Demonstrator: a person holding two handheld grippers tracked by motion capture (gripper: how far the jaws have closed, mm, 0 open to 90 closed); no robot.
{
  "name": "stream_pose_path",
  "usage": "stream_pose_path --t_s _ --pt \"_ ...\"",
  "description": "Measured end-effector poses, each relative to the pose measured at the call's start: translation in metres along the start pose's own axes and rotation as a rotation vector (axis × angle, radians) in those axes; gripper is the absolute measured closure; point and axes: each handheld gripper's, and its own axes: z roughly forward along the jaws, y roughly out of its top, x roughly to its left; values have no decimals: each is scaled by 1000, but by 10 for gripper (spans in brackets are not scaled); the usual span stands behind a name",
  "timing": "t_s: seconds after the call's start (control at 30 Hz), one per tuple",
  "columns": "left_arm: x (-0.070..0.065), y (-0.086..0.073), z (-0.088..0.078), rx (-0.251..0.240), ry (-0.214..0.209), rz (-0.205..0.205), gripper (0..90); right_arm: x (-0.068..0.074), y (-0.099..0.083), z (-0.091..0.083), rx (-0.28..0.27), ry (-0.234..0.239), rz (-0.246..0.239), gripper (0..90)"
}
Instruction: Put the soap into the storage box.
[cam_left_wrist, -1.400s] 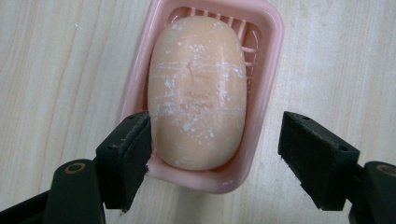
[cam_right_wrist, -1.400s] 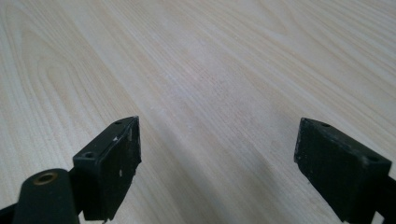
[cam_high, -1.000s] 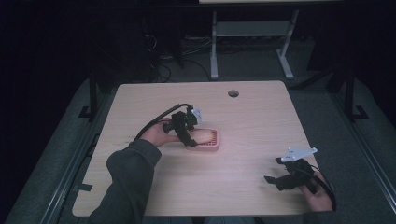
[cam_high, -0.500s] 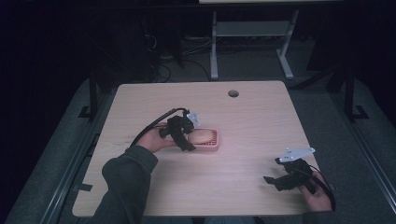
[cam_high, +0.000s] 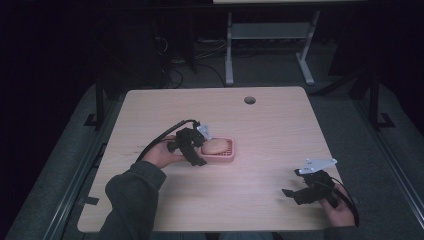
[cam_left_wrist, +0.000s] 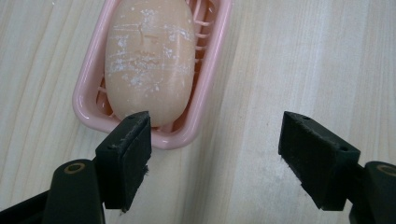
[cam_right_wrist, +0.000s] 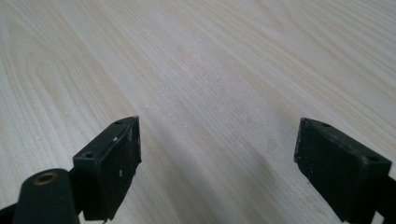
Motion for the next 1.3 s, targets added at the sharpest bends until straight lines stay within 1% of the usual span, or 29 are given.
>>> stream_pose_path --t_s 0.23,0.4,0.5,0.63,0.8,1.0,1.03,1.07,1.2,1.23,1.3 --pt "-5 0 -5 1 11 12 258 0 0 0 -1 -2 2 142" --pt "-10 -4 -8 4 17 18 258 1 0 0 0 -3 -1 142" --pt "-10 -7 -8 -4 18 10 258 1 0 0 -1 -4 -1 142" --pt "-12 -15 -8 -1 15 -4 257 1 0 0 1 -3 1 143" --pt "-16 -20 -7 -16 11 -7 254 0 0 -1 -2 -7 4 142" --pt "-20 -27 -7 -10 14 -11 254 0 0 0 2 -8 2 142" --pt "-21 -28 -7 -11 11 -17 254 0 0 0 2 -8 2 142" --pt "-21 -29 -7 -7 12 -11 254 0 0 0 2 -8 5 142" --pt "-23 -35 -7 -10 12 -19 254 0 0 0 5 -10 11 142" --pt "-24 -37 -7 -8 7 -26 254 0 -1 0 4 -12 5 142" --pt "-24 -38 -7 -1 9 -27 253 0 -1 1 5 -11 5 142"
